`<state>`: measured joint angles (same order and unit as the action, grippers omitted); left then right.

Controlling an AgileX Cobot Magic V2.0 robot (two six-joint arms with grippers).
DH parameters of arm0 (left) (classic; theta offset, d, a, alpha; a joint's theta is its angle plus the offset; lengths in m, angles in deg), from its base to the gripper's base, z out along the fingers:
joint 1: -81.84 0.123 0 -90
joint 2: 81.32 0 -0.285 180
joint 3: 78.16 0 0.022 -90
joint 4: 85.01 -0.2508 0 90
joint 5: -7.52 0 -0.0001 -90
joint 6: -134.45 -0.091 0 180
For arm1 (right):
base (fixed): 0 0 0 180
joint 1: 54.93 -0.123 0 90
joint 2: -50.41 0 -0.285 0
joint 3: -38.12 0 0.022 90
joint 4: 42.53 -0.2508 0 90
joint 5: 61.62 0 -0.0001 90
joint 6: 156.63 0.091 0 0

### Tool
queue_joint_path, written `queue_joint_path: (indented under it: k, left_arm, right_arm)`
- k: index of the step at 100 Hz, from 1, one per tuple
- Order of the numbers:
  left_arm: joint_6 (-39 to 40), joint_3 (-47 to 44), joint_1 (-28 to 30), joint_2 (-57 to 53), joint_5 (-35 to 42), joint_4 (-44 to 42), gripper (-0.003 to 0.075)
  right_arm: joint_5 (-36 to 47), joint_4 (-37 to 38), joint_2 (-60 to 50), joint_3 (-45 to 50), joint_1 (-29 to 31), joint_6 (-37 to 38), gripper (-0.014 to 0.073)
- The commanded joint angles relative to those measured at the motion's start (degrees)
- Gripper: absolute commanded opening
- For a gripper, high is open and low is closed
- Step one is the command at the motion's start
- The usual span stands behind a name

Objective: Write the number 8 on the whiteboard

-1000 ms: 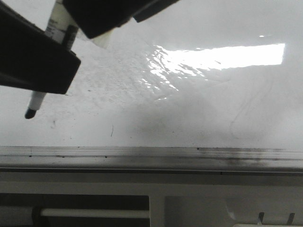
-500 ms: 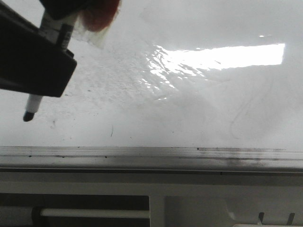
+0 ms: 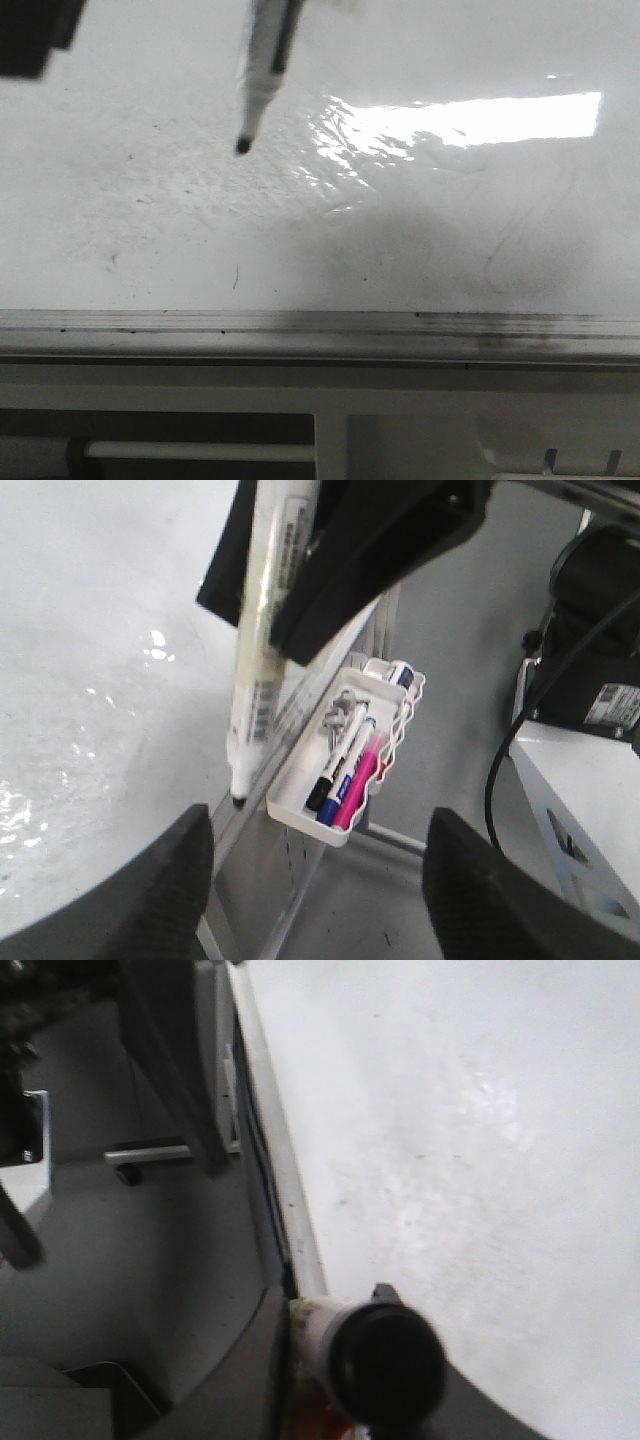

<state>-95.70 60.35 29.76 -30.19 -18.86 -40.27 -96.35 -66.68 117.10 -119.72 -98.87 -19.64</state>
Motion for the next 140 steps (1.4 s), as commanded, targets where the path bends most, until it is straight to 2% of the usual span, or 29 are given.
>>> queue_joint_path:
  k: [1,6,15,23,30,35,43,44,53,65,89,104,126,140]
  left_arm:
    - [3.9,1.4,-0.3,-3.9,3.2,-0.6,0.046]
    - [7.2,0.8,-0.3,-6.1,4.4,-2.5,0.0435]
    - [12.2,-1.3,-0.3,-9.7,6.9,-6.1,0.0393]
    - [15.7,-3.4,-0.3,-11.9,8.7,-8.0,0.0352]
    - [16.9,-5.2,-0.3,-13.4,10.4,-8.0,0.0298]
    - [17.0,-6.2,-0.3,-14.0,11.6,-8.0,0.0244]
    - [17.1,-6.8,-0.3,-14.1,12.7,-7.5,0.0134]
    - [17.1,-6.8,-0.3,-14.1,12.7,-7.5,0.0102]
    - [17.1,-6.8,-0.3,-14.1,14.2,-7.5,-0.002]
    - [17.1,-6.8,-0.3,-14.1,17.1,-7.5,-0.002]
    - [17.1,-6.8,-0.3,-14.1,17.8,-7.5,-0.002]
    - [17.1,-6.8,-0.3,-14.1,17.8,-7.5,-0.002]
    - [17.1,-6.8,-0.3,-14.1,17.8,-7.5,-0.002]
    - [17.1,-6.8,-0.3,-14.1,17.8,-7.5,-0.002]
  right_arm:
    - [-1.3,5.5,-3.8,-4.4,2.5,2.7,-0.006]
    - [-1.9,12.4,-5.1,-5.2,2.5,7.4,-0.0057]
    - [-4.2,29.3,-6.9,-4.8,2.5,17.6,-0.0039]
    - [-7.7,44.6,-7.0,-4.8,2.5,32.4,-0.0039]
    - [-5.0,47.7,-7.3,-4.8,2.5,45.0,-0.0041]
    - [-0.3,47.0,-8.1,-4.2,2.3,48.4,-0.0041]
    - [10.2,45.5,-9.1,-1.7,1.2,48.5,-0.0042]
    - [12.0,46.0,-9.1,-1.0,1.1,48.5,-0.0042]
    - [18.9,50.5,-8.9,2.7,0.5,48.5,-0.0042]
    - [19.7,55.8,-7.6,7.4,2.2,48.6,-0.0042]
    - [29.2,55.8,-6.6,11.1,9.8,48.8,-0.0042]
    - [30.0,55.7,-5.2,11.1,13.4,48.8,-0.0042]
    - [30.1,52.8,-1.2,11.1,13.7,48.8,-0.0042]
    - [29.3,51.9,0.4,11.1,11.0,48.8,-0.0042]
